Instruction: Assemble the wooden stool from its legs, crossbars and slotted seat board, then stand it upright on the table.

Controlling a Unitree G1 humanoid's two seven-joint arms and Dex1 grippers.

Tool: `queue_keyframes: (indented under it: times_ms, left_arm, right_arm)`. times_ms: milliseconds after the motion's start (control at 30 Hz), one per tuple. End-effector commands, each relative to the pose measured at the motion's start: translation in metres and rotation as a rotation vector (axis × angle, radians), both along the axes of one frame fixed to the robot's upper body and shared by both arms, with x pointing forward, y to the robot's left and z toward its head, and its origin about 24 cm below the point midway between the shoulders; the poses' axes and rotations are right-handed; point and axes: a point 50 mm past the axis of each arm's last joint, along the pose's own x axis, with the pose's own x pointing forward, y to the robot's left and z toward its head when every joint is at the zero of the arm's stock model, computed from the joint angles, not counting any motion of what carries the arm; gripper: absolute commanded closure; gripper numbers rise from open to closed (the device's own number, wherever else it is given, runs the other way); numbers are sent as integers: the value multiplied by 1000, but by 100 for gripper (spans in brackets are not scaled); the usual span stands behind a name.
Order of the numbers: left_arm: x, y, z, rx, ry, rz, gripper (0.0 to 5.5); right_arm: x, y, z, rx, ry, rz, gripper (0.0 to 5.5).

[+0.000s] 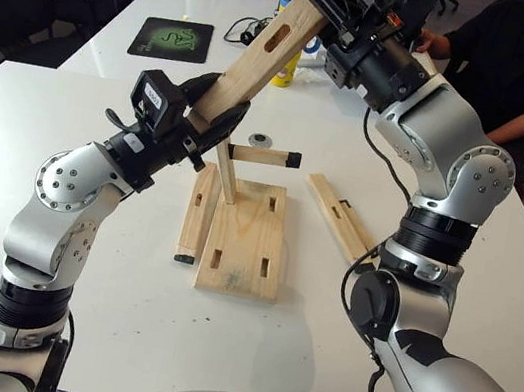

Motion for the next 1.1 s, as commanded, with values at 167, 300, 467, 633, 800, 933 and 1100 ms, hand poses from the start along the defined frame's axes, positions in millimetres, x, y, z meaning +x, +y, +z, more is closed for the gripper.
queue_keyframes:
  times_ms: [167,300,467,633,800,933,1100]
  left_arm:
    - [2,5,0,62,-17,20,344]
    - [2,6,0,67,-20,27,344]
    - [3,7,-2,56,-5,46,307]
    - [2,10,-7,33,25,65,264]
    - [-10,23,-28,27,173,40,264]
    - [-32,29,-76,165,432,-28,264]
    - [-56,33,-124,381,648,-64,264]
  right_arm:
    - [4,-6,2,-14,-4,-35,443]
    - [5,-9,4,-34,-20,-51,444]
    - [8,-13,1,-53,-19,-94,445]
    - [14,-25,-1,-73,-28,-202,445]
    - [23,-70,10,-81,-75,-443,445]
    - [28,-99,3,-96,-49,-627,445]
    - [28,-98,-16,-175,-32,-671,445]
